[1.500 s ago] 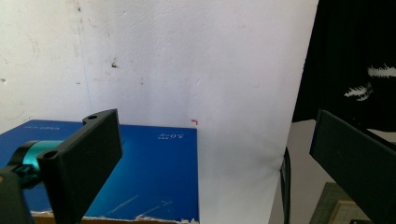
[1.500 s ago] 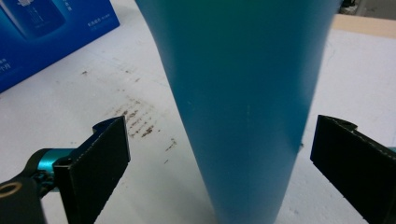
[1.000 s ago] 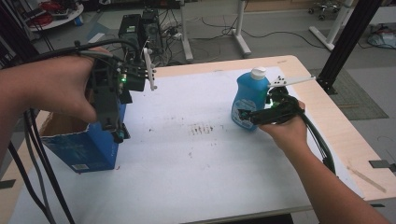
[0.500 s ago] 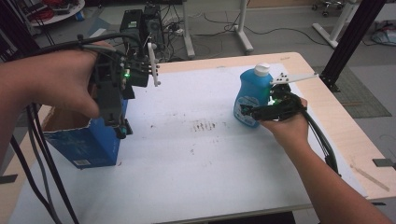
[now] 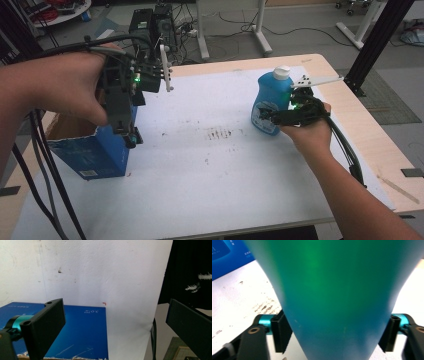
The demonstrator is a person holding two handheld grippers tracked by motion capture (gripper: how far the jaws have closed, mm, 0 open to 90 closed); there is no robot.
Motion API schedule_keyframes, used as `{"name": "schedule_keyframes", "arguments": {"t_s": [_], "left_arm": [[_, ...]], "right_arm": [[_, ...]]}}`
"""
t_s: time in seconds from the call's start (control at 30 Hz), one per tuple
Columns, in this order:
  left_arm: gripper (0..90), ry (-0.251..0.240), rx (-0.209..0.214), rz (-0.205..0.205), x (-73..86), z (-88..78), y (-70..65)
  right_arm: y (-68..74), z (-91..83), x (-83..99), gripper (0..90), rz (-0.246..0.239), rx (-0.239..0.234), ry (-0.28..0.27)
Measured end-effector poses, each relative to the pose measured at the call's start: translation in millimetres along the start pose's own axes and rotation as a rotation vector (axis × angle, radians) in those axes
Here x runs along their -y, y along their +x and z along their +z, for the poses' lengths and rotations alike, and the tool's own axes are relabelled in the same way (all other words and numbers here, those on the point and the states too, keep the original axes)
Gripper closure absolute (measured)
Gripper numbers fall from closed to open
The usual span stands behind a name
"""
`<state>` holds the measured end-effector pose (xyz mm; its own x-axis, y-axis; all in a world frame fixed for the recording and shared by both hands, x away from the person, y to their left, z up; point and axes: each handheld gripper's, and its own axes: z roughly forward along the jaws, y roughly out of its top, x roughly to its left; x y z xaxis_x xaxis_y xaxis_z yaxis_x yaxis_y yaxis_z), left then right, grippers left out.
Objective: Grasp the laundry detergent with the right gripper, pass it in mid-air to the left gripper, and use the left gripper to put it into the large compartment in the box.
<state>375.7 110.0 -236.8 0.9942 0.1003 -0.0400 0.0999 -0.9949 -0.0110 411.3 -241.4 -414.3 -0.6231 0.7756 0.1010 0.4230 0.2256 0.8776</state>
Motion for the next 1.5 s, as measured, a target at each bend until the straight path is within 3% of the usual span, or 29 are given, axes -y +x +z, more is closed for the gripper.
{"name": "schedule_keyframes", "arguments": {"t_s": [0.73,0.97,1.23,1.5], "left_arm": [[2.4,0.010,0.009,-0.009,2.6,1.4,3.5],[2.4,0.011,0.011,-0.013,1.7,2.3,5.7],[2.4,-0.009,-0.013,0.001,-0.6,-0.3,4.6],[2.3,-0.014,-0.019,0.007,-5.8,-0.9,5.3]], "right_arm": [[1.1,2.8,0.6,40.7,-0.007,0.027,0.010],[4.0,3.3,0.9,44.4,-0.048,0.043,0.005],[6.6,-2.1,-1.5,45.3,-0.070,0.019,0.008],[20.8,-20.9,-17.1,45.3,-0.130,-0.045,-0.001]]}}
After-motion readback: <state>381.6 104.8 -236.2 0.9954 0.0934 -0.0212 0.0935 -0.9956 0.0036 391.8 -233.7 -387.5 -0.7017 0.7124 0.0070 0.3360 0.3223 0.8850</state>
